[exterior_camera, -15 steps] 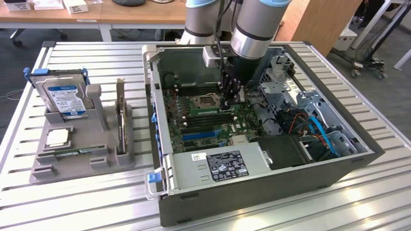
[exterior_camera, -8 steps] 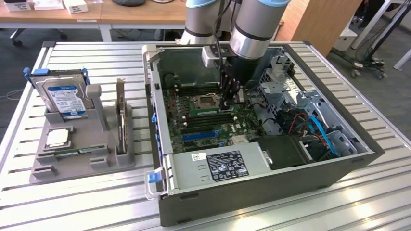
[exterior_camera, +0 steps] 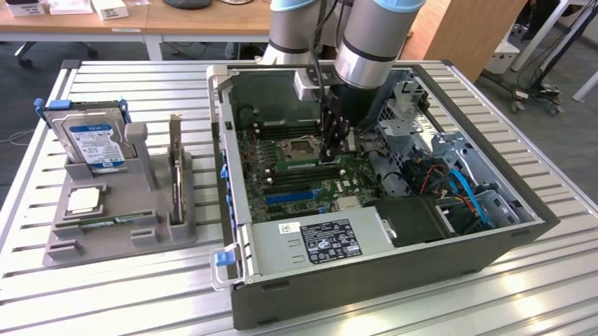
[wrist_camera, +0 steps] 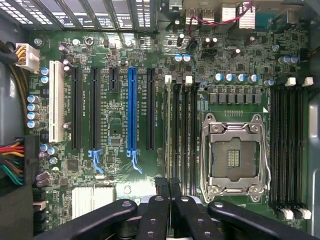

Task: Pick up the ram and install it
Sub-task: 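Insert the ram into the slot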

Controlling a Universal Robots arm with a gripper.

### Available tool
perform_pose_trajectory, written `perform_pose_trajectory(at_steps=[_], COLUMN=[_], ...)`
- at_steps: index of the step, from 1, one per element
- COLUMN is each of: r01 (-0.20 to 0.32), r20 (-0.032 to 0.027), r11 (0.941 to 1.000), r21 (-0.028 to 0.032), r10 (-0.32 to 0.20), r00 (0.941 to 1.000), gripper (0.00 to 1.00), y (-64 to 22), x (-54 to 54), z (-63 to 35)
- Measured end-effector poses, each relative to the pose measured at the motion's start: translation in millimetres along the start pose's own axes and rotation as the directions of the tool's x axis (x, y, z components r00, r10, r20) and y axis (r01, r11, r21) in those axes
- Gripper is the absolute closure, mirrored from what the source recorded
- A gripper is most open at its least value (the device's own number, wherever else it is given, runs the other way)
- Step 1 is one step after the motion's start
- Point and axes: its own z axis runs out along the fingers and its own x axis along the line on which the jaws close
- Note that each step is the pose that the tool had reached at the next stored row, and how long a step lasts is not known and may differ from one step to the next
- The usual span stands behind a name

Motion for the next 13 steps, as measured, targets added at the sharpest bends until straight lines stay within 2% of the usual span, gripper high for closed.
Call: perform_pose_trajectory(at_steps=[5, 13], r01=[0.0, 0.011], r20=[-0.0001, -0.0008], r11=[1.0, 0.9999], r21=[0.0, -0.0004], r10=[0.0, -0.011], r00=[1.0, 0.9999], gripper=[0.89, 0.89], y=[-0.4, -0.4], x=[0.3, 0.3], z=[6.8, 7.5])
